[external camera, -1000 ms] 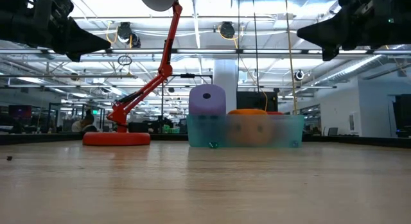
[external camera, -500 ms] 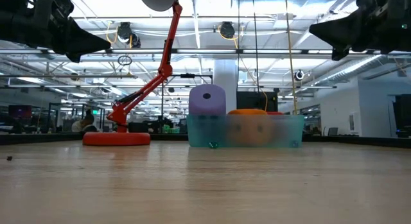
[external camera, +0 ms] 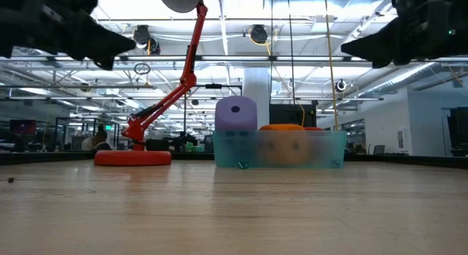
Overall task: Pick & Place Dice
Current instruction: Put the green die into the green bin
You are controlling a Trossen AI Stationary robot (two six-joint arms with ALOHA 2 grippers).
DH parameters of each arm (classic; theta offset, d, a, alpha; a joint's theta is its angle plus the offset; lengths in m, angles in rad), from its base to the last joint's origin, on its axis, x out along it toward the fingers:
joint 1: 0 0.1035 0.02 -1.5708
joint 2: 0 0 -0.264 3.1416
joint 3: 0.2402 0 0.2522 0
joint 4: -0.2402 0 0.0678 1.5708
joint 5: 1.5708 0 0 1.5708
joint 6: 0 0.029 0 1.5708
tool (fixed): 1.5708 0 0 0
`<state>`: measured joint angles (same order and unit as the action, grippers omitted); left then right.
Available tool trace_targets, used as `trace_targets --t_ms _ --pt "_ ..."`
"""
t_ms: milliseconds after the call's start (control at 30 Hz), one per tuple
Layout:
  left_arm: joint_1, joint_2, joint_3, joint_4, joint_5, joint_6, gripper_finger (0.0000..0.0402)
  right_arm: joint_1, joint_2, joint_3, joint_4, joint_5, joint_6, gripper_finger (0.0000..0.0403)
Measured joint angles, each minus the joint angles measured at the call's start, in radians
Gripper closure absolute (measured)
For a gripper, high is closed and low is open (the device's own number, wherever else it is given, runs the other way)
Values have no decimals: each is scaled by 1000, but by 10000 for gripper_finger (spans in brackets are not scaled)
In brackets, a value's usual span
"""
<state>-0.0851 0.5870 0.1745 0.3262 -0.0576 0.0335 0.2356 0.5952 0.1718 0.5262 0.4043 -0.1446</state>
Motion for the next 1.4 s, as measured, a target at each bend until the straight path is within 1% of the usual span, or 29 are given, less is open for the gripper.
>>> trace_targets --t_ms 100,233,300,367,500,600,667,733,900,1000,1133,1267,1400 --pt "-11 170 28 78 -3 48 397 40 110 44 -1 60 -6 403" --pt "-16 378 84 173 -27 85 393 88 258 98 0 163 -6 403" --pt "-16 469 125 179 -48 84 397 103 331 123 0 195 1 403" --pt "-16 562 168 174 -48 77 398 112 400 148 0 191 2 403" --pt "-14 728 261 214 -48 68 394 116 516 200 -16 95 -31 403" --pt "-14 847 331 226 -49 43 398 114 569 241 -45 91 -57 403" --pt "-14 922 379 225 -76 39 395 113 585 255 -66 92 -64 403" --pt "-14 991 417 230 -128 13 391 114 592 261 -58 98 -78 403" --pt "-9 1158 494 223 -292 -74 390 113 579 261 -45 206 -81 403" --pt "5 1230 537 225 -301 -122 398 113 568 261 -44 256 -79 403" --pt "25 1297 585 223 -302 -160 391 113 560 261 -42 251 -78 403" --pt "44 1338 619 223 -302 -216 398 113 561 261 -35 250 -82 403" --pt "49 1364 650 226 -297 -246 392 113 560 261 -29 249 -84 403"
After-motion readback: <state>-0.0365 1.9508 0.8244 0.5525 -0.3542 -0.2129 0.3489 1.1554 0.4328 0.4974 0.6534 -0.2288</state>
